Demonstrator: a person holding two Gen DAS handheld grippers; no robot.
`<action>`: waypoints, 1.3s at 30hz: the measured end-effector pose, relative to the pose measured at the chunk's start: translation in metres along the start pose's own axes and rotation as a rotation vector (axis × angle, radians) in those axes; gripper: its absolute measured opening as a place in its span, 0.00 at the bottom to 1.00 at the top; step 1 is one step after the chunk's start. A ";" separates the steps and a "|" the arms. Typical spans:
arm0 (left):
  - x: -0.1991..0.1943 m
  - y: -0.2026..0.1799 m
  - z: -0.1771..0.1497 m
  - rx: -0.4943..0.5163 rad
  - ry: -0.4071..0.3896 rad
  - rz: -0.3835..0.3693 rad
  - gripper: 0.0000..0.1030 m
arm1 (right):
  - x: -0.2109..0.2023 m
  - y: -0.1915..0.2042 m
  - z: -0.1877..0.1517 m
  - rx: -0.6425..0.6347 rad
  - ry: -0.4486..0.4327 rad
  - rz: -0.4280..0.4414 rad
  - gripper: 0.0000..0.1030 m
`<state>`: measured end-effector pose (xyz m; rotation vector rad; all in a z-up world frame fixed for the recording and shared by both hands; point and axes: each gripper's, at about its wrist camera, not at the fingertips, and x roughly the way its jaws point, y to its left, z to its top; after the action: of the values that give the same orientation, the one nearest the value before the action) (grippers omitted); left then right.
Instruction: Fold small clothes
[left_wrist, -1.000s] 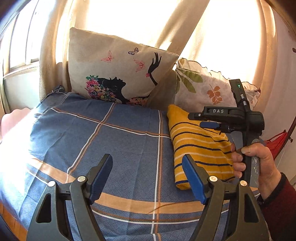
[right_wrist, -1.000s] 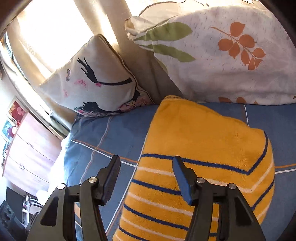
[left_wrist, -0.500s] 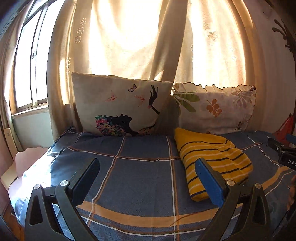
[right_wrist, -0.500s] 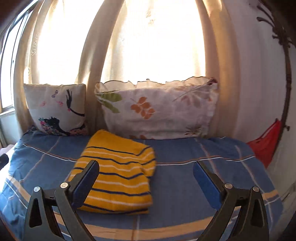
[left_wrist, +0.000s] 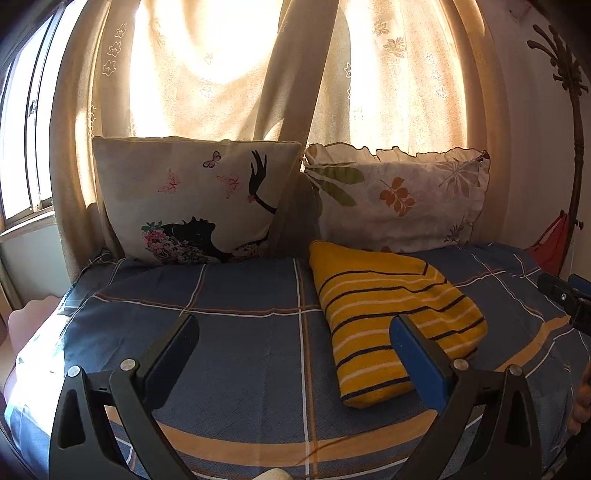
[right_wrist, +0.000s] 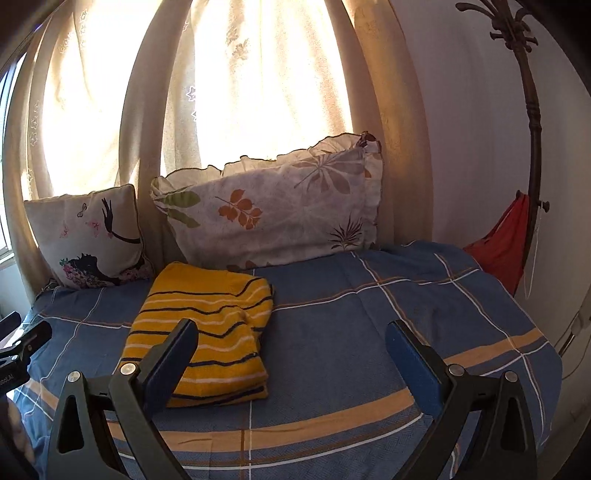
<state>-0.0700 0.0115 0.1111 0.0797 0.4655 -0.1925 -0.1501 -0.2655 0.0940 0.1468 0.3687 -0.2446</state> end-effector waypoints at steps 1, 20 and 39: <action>0.002 -0.002 -0.001 -0.001 0.022 0.020 1.00 | 0.007 0.007 0.001 -0.009 0.021 0.041 1.00; -0.022 -0.051 -0.023 -0.130 0.174 0.186 1.00 | 0.041 0.012 -0.039 -0.110 0.301 0.227 1.00; -0.043 -0.055 -0.033 -0.112 0.175 0.269 1.00 | 0.051 0.020 -0.046 -0.211 0.374 0.313 1.00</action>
<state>-0.1337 -0.0308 0.0995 0.0485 0.6337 0.1057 -0.1143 -0.2490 0.0348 0.0399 0.7319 0.1349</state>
